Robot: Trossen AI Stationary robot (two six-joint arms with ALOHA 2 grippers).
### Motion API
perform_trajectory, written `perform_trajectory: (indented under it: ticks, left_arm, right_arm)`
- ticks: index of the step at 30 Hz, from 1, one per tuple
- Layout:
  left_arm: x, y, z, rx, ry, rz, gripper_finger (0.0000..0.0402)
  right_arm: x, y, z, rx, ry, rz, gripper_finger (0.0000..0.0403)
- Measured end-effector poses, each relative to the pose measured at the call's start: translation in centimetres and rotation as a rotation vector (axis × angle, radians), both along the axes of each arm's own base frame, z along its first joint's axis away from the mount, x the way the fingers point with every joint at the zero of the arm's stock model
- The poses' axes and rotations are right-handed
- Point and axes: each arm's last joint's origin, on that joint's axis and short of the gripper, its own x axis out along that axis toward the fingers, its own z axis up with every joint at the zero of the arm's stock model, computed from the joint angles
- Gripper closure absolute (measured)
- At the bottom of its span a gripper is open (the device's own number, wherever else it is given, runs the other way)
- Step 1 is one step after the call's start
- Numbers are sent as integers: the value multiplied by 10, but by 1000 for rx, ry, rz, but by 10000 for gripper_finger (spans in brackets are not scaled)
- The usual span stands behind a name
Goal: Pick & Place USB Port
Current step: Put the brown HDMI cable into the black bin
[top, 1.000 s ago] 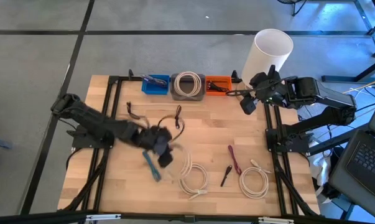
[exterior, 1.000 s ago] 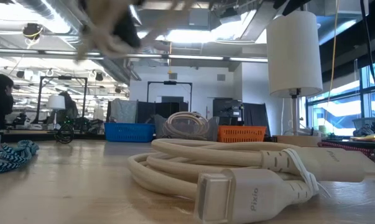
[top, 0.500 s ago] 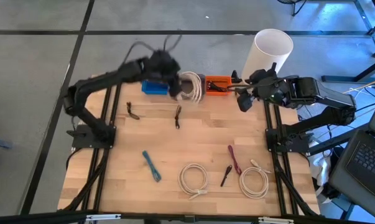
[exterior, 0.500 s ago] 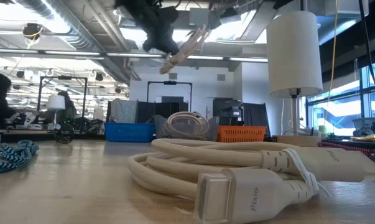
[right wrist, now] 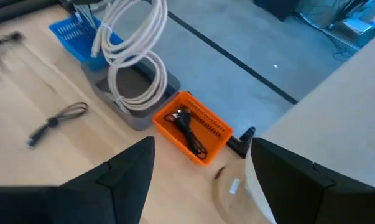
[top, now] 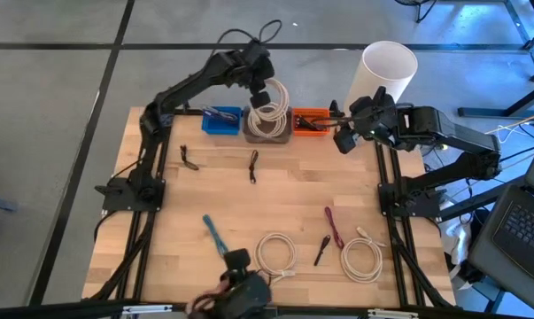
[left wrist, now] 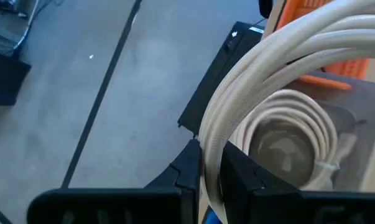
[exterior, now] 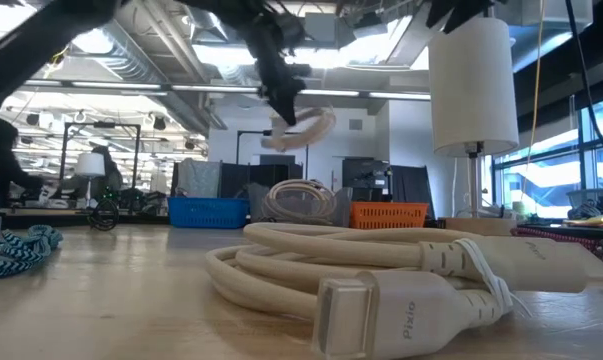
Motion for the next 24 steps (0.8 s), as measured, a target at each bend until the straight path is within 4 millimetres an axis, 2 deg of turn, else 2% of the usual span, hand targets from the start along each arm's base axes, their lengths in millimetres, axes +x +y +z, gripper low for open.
perform_trajectory:
  ticks: [8,14,20,24]
  left_arm:
    - [21,20,-59,-14,169,51,373]
    - [30,28,-91,-38,226,73,373]
    - [36,30,-109,-64,246,73,373]
    - [38,30,-112,-72,236,89,373]
  right_arm:
    - [-1,-7,-3,-11,61,-2,134]
    - [-2,-10,-3,-10,75,-16,134]
    - [-5,-10,-5,-5,106,-16,134]
    - [-5,-10,-5,-5,107,-16,134]
